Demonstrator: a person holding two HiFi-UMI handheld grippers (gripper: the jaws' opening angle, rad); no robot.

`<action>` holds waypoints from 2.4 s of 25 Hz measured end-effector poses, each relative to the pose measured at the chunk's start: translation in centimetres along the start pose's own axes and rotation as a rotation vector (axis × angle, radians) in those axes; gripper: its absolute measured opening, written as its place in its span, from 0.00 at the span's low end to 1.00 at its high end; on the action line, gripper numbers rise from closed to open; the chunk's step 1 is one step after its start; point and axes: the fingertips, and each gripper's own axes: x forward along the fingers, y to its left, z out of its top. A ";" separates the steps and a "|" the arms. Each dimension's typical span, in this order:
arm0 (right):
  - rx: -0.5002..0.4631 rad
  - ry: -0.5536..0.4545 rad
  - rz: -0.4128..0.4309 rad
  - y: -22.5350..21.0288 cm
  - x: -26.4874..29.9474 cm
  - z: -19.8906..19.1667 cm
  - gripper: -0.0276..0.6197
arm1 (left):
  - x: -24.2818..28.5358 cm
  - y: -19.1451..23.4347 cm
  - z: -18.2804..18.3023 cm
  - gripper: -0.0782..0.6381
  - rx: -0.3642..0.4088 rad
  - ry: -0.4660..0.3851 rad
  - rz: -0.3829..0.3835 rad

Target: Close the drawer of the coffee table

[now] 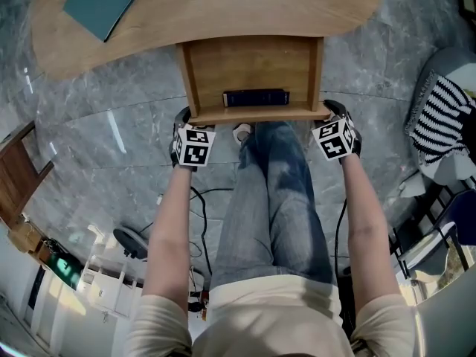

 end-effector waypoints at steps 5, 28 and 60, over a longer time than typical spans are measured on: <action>-0.008 0.007 0.004 0.0 -1.2 0.2 0.31 | -1.1 -0.2 0.3 0.49 -0.003 0.004 -0.008; -0.006 0.001 0.001 -1.7 -4.0 2.7 0.31 | -3.8 0.4 3.4 0.49 0.009 0.001 0.016; -0.006 -0.056 -0.023 -5.7 -3.3 7.9 0.31 | -2.8 4.2 9.5 0.49 0.038 -0.023 0.064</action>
